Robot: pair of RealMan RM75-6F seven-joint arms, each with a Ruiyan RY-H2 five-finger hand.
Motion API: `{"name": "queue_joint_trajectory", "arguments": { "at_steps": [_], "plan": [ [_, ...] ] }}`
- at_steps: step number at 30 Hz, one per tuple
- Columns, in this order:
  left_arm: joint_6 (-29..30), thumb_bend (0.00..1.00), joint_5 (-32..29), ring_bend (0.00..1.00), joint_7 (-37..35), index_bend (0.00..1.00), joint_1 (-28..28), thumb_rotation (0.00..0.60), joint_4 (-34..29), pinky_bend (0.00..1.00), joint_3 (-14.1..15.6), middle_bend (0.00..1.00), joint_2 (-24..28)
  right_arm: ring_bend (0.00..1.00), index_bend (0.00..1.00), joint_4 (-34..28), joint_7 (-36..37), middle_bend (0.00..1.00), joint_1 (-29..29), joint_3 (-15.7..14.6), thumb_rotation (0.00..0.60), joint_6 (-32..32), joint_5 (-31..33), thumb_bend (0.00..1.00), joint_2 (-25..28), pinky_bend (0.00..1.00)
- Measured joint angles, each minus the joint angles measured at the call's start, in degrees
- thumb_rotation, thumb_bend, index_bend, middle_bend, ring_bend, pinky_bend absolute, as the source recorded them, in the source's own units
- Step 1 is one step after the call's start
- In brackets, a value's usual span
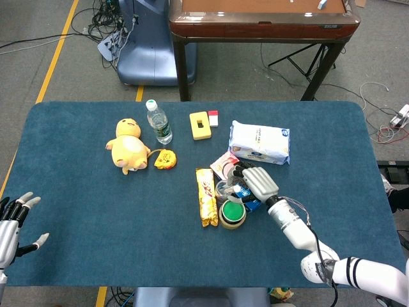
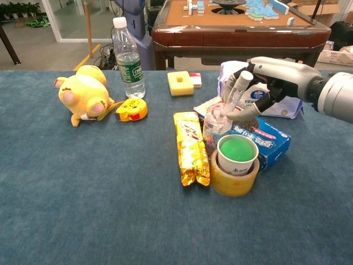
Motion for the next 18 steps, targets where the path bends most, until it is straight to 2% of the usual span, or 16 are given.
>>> {"name": "queue_joint_trajectory", "arguments": {
  "at_steps": [9, 18],
  "plan": [
    [0.15, 0.2, -0.12, 0.11, -0.48, 0.18, 0.24, 0.6, 0.48, 0.0, -0.02, 0.1, -0.09, 0.18, 0.51, 0.69, -0.38, 0.36, 0.71, -0.17, 0.6, -0.15, 0.61, 0.37, -0.81, 0.16],
    [0.08, 0.2, -0.26, 0.11, -0.68, 0.18, 0.3, 0.6, 0.74, 0.0, -0.1, 0.1, -0.2, 0.18, 0.52, 1.2, -0.57, 0.36, 1.06, -0.43, 0.6, -0.45, 1.33, 0.37, -1.01, 0.16]
  ]
}}
